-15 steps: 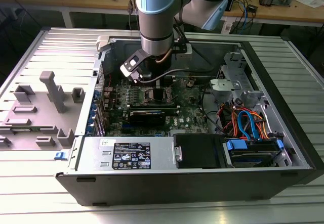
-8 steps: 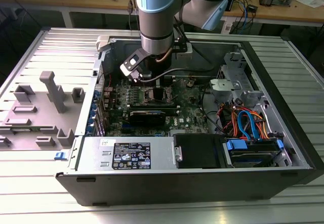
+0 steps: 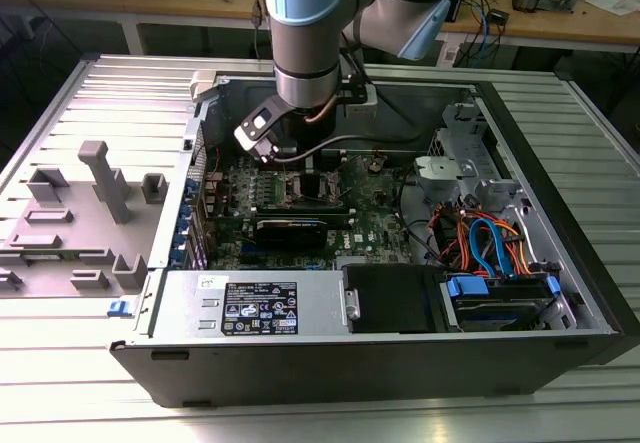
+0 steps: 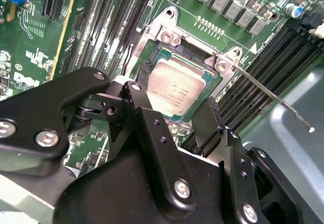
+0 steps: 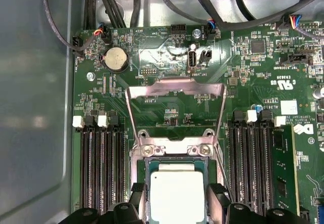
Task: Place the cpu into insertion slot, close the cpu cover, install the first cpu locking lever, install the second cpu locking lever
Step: 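Place the cpu into insertion slot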
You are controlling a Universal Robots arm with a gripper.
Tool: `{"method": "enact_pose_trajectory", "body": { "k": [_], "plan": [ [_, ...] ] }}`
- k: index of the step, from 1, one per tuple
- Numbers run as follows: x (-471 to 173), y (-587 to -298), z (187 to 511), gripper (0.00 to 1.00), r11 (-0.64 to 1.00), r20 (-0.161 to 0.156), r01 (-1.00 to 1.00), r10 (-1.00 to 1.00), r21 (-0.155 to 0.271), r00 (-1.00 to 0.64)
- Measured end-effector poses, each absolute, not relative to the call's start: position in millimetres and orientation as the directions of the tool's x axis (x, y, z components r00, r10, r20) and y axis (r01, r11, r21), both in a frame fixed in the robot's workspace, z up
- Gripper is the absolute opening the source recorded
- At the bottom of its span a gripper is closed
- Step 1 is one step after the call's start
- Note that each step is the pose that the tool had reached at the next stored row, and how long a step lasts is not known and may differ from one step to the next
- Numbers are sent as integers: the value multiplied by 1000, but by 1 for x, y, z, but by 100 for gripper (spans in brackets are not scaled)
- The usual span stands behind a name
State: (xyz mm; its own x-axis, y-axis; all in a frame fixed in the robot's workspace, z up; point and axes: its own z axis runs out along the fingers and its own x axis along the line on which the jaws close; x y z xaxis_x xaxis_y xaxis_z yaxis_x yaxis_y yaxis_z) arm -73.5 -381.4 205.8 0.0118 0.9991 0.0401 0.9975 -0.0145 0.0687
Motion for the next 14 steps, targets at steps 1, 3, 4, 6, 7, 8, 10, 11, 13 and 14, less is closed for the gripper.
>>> {"method": "enact_pose_trajectory", "body": {
  "k": [1,3,4,6,7,8,10,11,13,14],
  "plan": [
    [-75,-381,205,61,-15,40,998,999,69,12],
    [-77,-381,204,61,-15,40,998,999,69,12],
    [-78,-381,201,61,-15,42,998,999,69,12],
    [-78,-379,201,61,-15,42,998,999,69,12],
    [-78,-379,201,61,-15,41,998,999,69,12],
    [-78,-380,201,61,-15,41,998,999,69,12],
    [-77,-380,201,61,-14,34,998,999,69,12],
    [-78,-380,201,61,-14,30,998,999,69,12],
    [-78,-380,201,61,-13,24,998,1000,69,12],
    [-77,-380,201,61,-13,22,998,1000,69,12]
  ]
}}
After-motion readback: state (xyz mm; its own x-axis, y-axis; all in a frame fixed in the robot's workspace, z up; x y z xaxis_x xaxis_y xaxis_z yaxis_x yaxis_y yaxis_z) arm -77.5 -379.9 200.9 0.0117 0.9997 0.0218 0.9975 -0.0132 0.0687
